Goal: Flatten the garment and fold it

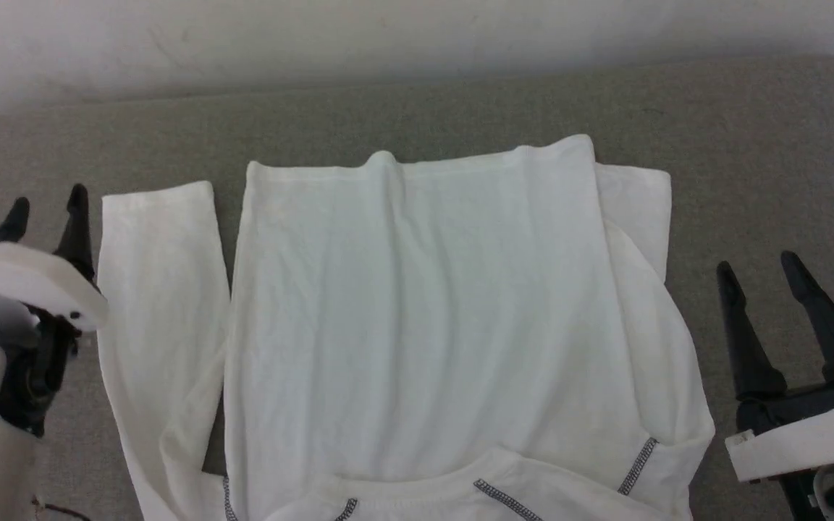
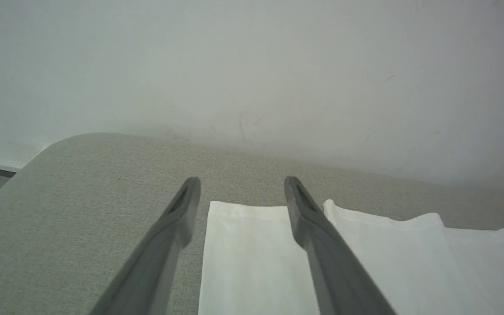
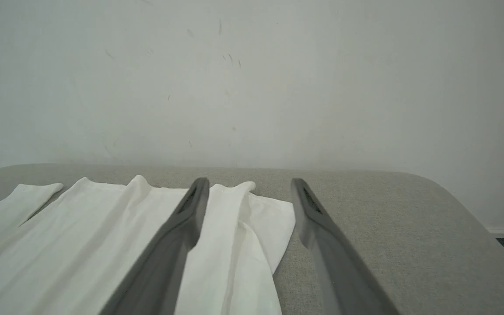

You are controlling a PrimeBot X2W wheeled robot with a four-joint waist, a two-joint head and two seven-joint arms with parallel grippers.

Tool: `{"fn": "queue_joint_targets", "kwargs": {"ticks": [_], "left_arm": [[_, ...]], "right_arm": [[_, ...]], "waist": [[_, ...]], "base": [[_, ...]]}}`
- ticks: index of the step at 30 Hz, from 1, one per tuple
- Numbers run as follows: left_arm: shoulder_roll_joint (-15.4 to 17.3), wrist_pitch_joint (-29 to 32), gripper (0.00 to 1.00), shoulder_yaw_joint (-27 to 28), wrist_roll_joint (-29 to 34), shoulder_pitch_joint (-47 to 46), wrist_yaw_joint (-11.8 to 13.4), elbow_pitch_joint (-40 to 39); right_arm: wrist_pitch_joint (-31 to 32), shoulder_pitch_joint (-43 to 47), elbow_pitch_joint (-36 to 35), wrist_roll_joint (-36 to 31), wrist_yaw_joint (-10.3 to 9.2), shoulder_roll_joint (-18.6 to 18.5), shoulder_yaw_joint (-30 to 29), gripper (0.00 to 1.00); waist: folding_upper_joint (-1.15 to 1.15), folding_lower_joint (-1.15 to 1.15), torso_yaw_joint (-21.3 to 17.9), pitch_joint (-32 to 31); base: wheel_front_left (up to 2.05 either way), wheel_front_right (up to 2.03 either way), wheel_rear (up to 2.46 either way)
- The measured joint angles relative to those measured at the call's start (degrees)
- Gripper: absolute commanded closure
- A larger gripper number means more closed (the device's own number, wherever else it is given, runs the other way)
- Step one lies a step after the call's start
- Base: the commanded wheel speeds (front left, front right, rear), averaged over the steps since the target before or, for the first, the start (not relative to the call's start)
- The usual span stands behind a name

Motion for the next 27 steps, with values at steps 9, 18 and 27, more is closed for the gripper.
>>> {"fn": "queue_joint_targets", "kwargs": {"ticks": [9,18,27], "left_arm": [[3.43,17.35,0.0,-3.22,-3.57,-15.53,-5.17,18.97],[6.38,28.03,0.0,-3.55,-5.84,-21.51,-5.78,28.66],[8.25,32.17,1.0,-4.43,-5.94,-23.88,-6.1,29.62]], "right_arm": [[-0.35,-3.44,2.0,1.51,0.0,-0.48,2.92,0.0],[-0.33,-4.55,4.3,3.97,0.0,-1.22,5.11,0.0],[-0.32,-5.2,5.79,4.43,0.0,-2.0,5.42,0.0]], "waist": [[0.0,0.0,-2.76,7.05],[0.0,-0.02,-6.71,11.29],[0.0,-0.02,-8.34,12.6]], "base": [[0.0,0.0,0.0],[0.0,0.0,0.0],[0.0,0.0,0.0]]}}
